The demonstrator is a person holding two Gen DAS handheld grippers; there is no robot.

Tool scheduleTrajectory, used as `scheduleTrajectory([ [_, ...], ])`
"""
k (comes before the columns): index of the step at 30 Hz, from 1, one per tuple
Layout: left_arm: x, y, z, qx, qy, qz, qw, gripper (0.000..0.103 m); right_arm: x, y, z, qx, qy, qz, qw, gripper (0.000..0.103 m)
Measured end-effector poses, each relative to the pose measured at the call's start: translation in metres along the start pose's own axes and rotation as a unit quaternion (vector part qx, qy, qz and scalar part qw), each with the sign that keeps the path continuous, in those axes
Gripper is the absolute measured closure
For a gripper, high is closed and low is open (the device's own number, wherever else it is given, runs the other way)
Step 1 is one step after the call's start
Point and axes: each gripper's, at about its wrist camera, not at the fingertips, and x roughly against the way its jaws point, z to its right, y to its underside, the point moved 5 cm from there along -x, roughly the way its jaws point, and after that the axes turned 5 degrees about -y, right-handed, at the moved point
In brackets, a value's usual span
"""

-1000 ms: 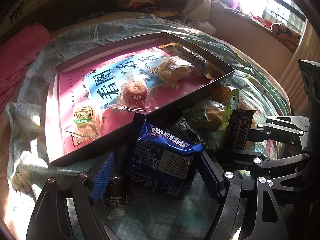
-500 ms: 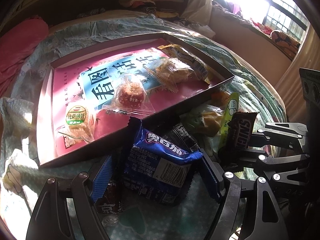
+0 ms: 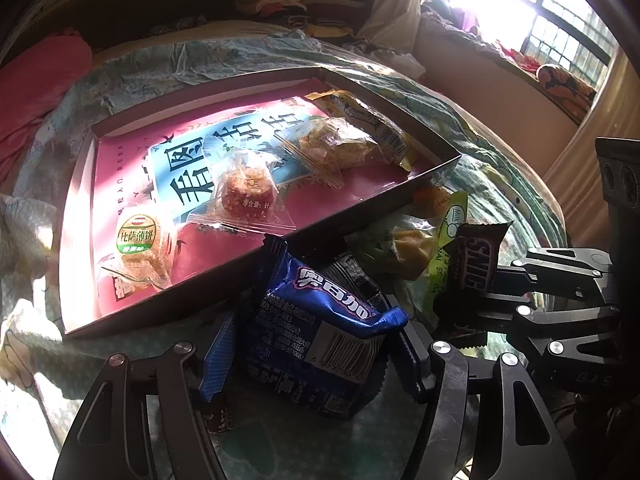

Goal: Organize snacks
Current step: 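Lift the Oreo packet and Snickers bar up from the snack pile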

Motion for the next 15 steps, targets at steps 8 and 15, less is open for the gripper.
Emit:
scheduleTrajectory([
  [8, 0.0037, 0.0002, -0.0018, 0.008, 0.009, -0.003, 0.9999, 0.038, 0.0014, -0.0007, 0.0030, -0.005, -0.004, 0.004, 1.000, 0.079],
  [15, 0.0102, -0.0021, -0.0029, 0.017, 0.015, 0.005, 0.9997, 0.039, 0.0024, -0.0026, 0.0017, -0.006, -0.005, 0.008, 1.000, 0.079],
])
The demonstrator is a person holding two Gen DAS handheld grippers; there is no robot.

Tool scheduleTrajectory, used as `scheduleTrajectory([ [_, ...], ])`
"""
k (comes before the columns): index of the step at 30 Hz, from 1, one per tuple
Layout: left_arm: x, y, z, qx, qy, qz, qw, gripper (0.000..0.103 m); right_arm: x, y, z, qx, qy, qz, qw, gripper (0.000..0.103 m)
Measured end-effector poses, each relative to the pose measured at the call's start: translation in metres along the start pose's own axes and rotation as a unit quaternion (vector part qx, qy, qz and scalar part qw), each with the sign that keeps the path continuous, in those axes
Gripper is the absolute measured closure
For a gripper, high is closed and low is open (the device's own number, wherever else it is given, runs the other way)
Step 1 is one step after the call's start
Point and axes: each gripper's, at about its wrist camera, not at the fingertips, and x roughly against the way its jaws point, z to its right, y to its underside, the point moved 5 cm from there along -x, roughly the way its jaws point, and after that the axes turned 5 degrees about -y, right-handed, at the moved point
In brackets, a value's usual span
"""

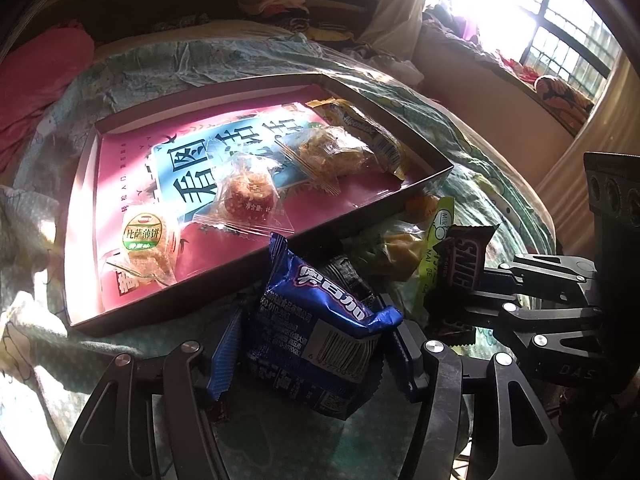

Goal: Organize snacks
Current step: 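Lift the Oreo packet and Snickers bar up from the snack pile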

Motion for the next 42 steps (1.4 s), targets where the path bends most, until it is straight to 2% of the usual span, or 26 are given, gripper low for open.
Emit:
scheduleTrajectory([
  [9, 0.012, -0.004, -0.005, 0.014, 0.004, 0.014, 0.9998, 0.039, 0.003, -0.001, 0.000, -0.003, 0.002, 0.003, 1.000, 0.079],
  [23, 0.017, -0.005, -0.013, 0.027, 0.002, 0.018, 0.9995, 0.039, 0.012, 0.001, 0.021, -0.047, 0.009, 0.007, 0.999, 0.080],
  [34, 0.024, -0.009, -0.015, 0.035, 0.004, 0.026, 0.9990, 0.039, 0.027, -0.008, 0.014, -0.038, 0.013, 0.028, 0.999, 0.084],
  [42, 0.023, -0.009, -0.013, 0.033, 0.006, 0.025, 0.9991, 0.039, 0.034, -0.009, 0.037, -0.090, 0.008, 0.045, 0.995, 0.084],
])
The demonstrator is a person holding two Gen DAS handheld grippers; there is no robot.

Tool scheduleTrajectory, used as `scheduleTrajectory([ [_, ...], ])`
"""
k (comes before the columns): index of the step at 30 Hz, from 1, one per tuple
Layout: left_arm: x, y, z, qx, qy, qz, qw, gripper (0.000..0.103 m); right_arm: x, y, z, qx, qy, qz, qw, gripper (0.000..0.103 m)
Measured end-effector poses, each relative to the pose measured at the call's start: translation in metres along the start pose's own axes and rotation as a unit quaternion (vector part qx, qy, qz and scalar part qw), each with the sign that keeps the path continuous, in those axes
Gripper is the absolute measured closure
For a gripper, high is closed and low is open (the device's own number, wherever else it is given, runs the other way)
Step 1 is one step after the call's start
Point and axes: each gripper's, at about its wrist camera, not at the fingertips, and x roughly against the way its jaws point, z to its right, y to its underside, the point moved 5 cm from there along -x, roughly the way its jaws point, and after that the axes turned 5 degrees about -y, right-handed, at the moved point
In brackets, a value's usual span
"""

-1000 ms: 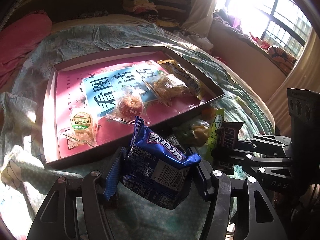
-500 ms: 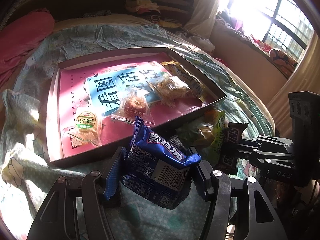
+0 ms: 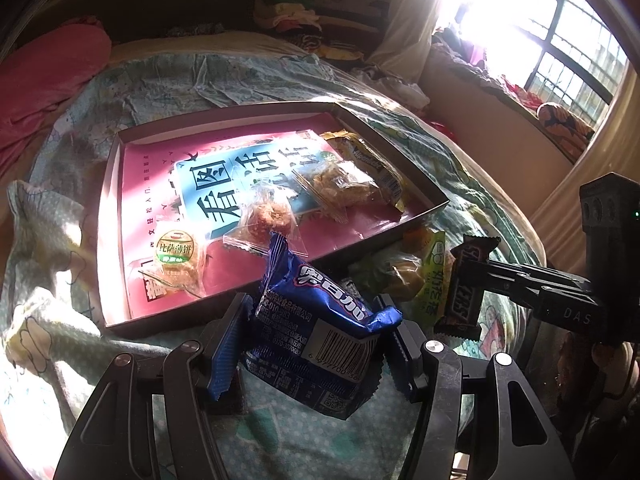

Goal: Organize snacks
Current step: 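Lift the Oreo packet and Snickers bar up from the snack pile, then carry the Oreo packet and Snickers bar toward the pink tray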

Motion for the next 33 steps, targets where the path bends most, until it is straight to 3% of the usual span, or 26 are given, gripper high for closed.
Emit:
scheduleTrajectory([
  [5, 0.000, 0.000, 0.001, -0.002, 0.001, 0.001, 1.0000, 0.039, -0.002, -0.003, 0.013, -0.036, -0.011, 0.009, 0.999, 0.084],
  [17, -0.001, 0.001, 0.003, -0.003, 0.001, 0.001, 1.0000, 0.039, -0.016, -0.024, -0.003, -0.009, -0.025, 0.014, 1.000, 0.084],
  [33, -0.002, 0.001, 0.001, 0.000, -0.002, -0.002, 1.0000, 0.039, -0.014, -0.009, 0.008, -0.011, -0.016, 0.001, 1.000, 0.084],
])
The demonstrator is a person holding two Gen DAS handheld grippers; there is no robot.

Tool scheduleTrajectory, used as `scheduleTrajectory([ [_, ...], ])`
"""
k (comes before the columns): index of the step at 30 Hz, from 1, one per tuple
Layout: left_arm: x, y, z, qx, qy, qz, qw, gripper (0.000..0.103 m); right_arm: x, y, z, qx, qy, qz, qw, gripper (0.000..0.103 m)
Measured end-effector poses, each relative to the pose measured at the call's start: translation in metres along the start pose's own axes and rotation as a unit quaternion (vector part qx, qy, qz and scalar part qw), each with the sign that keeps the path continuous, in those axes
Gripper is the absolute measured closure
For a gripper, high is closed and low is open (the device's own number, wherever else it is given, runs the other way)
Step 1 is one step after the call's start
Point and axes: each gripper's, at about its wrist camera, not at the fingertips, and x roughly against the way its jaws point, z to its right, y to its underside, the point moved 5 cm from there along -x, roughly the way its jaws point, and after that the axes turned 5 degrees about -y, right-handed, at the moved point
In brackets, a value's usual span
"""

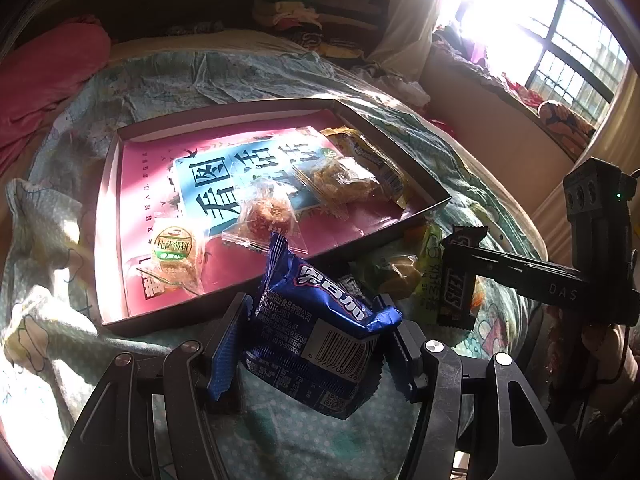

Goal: Organize snacks
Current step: 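Carry the Oreo packet and Snickers bar toward the pink tray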

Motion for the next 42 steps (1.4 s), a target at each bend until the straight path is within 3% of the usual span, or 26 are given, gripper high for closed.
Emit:
scheduleTrajectory([
  [13, 0.014, -0.013, -0.013, 0.021, -0.007, 0.030, 0.9993, 0.039, 0.019, -0.022, -0.012, 0.008, -0.018, 0.036, 0.999, 0.084],
  [24, 0.018, -0.034, -0.047, 0.059, -0.035, 0.054, 0.9962, 0.039, 0.021, -0.042, -0.017, 0.010, -0.024, 0.056, 0.998, 0.084],
  [36, 0.020, -0.050, -0.103, 0.146, -0.068, 0.081, 0.9837, 0.039, 0.015, -0.067, -0.020, 0.008, -0.032, 0.076, 0.997, 0.084],
  [42, 0.008, -0.053, -0.091, 0.121, -0.082, 0.079, 0.9862, 0.039, 0.004, -0.076, -0.019, 0.004, -0.033, 0.079, 0.996, 0.084],
])
